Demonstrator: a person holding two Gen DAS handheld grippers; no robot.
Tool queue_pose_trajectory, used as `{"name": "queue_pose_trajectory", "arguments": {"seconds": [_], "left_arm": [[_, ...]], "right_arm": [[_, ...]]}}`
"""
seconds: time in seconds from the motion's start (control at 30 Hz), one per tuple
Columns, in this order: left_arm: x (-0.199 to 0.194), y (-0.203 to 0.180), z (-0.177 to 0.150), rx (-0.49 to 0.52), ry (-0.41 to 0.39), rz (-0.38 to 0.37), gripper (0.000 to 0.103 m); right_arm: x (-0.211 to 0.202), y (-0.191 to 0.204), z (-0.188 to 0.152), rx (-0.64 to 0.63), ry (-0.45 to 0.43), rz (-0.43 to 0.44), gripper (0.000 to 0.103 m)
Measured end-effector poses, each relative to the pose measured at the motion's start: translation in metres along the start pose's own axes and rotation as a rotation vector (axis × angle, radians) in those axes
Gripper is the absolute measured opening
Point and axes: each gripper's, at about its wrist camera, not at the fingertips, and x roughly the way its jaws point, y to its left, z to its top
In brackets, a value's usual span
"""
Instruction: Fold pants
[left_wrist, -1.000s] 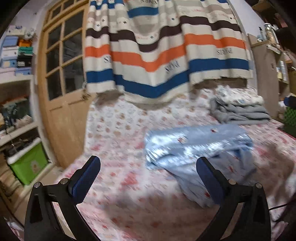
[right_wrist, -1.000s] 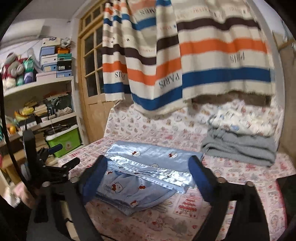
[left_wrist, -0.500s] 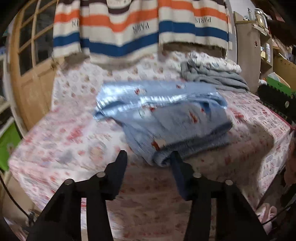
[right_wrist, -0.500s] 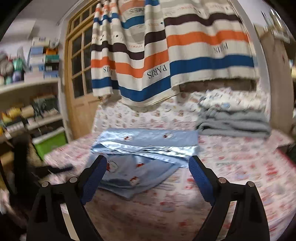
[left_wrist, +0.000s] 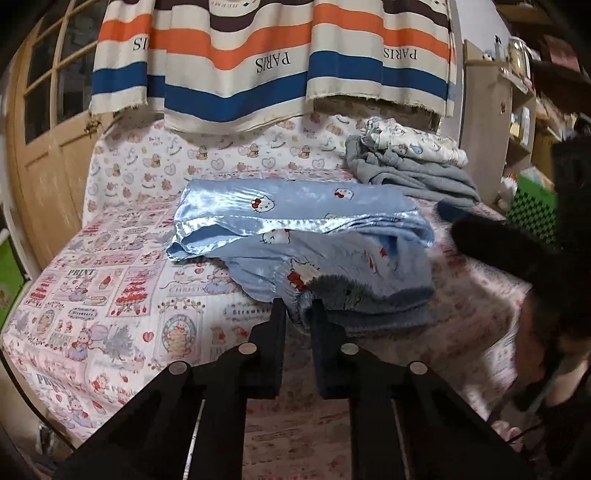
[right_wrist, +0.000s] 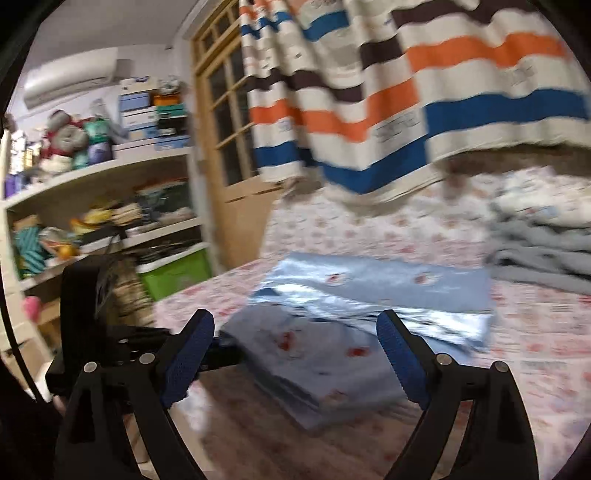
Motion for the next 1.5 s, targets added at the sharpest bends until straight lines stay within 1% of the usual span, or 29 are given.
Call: {"name": "queue_pose_trajectory", "arguments": {"seconds": [0.03,0.13,0.2,0.23,0.3,0.37,0.4,0.43,0.5,0.53,0.57,0.63,0.7,0.73,0.77,0.8,0.83,0.9,0.93,0.97,1.03,1.17,1.27,1.37,1.43,1.5], "left_arm": [[-0.001,0.002,0.003,-0.006,0.002,-0.008,0.012],[0.001,0.009,0.013,-0.022,0.018,-0.042,0.012],[0.004,0.011,0.019,-0.031,0.031,-0.063,0.012],[0.006,0.013,0.021,-0.039,0.037,-0.078,0.012],[0.009,0.016,0.025,-0.067,0.051,-0.111,0.012],[0.01,0.019,0.028,-0.088,0.06,-0.143,0.012],[0.009,0.02,0.028,-0.095,0.061,-0.152,0.012],[0.009,0.02,0.029,-0.097,0.06,-0.156,0.012],[0.008,0.019,0.03,-0.093,0.055,-0.158,0.012],[0.007,0.019,0.03,-0.092,0.051,-0.155,0.012],[0.007,0.02,0.03,-0.092,0.046,-0.149,0.012],[0.007,0.022,0.03,-0.084,0.043,-0.149,0.014],[0.006,0.022,0.027,-0.066,0.042,-0.141,0.017],[0.006,0.022,0.025,-0.051,0.041,-0.129,0.017],[0.004,0.022,0.024,-0.035,0.038,-0.12,0.02],[0.003,0.022,0.022,-0.024,0.033,-0.119,0.025],[0.0,0.023,0.02,-0.016,0.029,-0.12,0.027],[-0.004,0.025,0.019,-0.003,0.021,-0.125,0.037],[-0.007,0.027,0.018,0.004,0.015,-0.12,0.039],[-0.009,0.028,0.017,0.009,0.007,-0.109,0.045],[-0.011,0.031,0.016,0.02,-0.003,-0.086,0.046],[-0.007,0.033,0.012,0.04,0.017,-0.09,0.049],[0.003,0.027,0.011,0.098,0.039,-0.08,0.049],[0.016,0.025,0.01,0.17,0.043,-0.039,0.049],[0.03,0.026,0.015,0.186,0.053,-0.005,0.049],[0.039,0.024,0.025,0.226,0.039,0.011,0.05]], "right_arm": [[0.006,0.0,-0.003,-0.011,0.024,0.007,0.076],[0.02,0.001,-0.014,-0.046,0.1,0.005,0.073],[0.027,0.003,-0.023,-0.079,0.157,0.015,0.072],[0.03,0.005,-0.026,-0.1,0.174,0.007,0.072],[0.035,0.012,-0.033,-0.165,0.213,-0.039,0.072],[0.04,0.014,-0.039,-0.194,0.256,-0.088,0.072],[0.043,0.014,-0.042,-0.205,0.278,-0.107,0.069],[0.043,0.014,-0.043,-0.212,0.285,-0.11,0.063],[0.044,0.012,-0.045,-0.211,0.292,-0.118,0.06],[0.044,0.01,-0.044,-0.2,0.296,-0.115,0.051],[0.043,0.009,-0.043,-0.197,0.297,-0.112,0.047],[0.042,0.007,-0.041,-0.198,0.292,-0.109,0.033],[0.04,0.005,-0.038,-0.198,0.275,-0.124,0.028],[0.038,0.006,-0.035,-0.198,0.261,-0.129,0.019],[0.037,0.006,-0.031,-0.199,0.246,-0.133,0.015],[0.034,0.005,-0.026,-0.197,0.226,-0.149,0.015],[0.032,0.004,-0.021,-0.191,0.217,-0.154,0.014],[0.031,0.0,-0.013,-0.18,0.204,-0.155,0.013],[0.031,-0.003,-0.007,-0.18,0.197,-0.165,0.012],[0.032,-0.004,-0.004,-0.185,0.196,-0.171,0.012],[0.033,-0.007,0.007,-0.199,0.183,-0.183,0.012],[0.039,-0.016,0.032,-0.185,0.177,-0.15,0.012],[0.043,-0.023,0.049,-0.185,0.178,-0.139,0.012],[0.05,-0.032,0.064,-0.187,0.188,-0.139,0.012],[0.056,-0.038,0.072,-0.184,0.204,-0.12,0.012],[0.061,-0.044,0.078,-0.182,0.215,-0.099,0.012]]}}
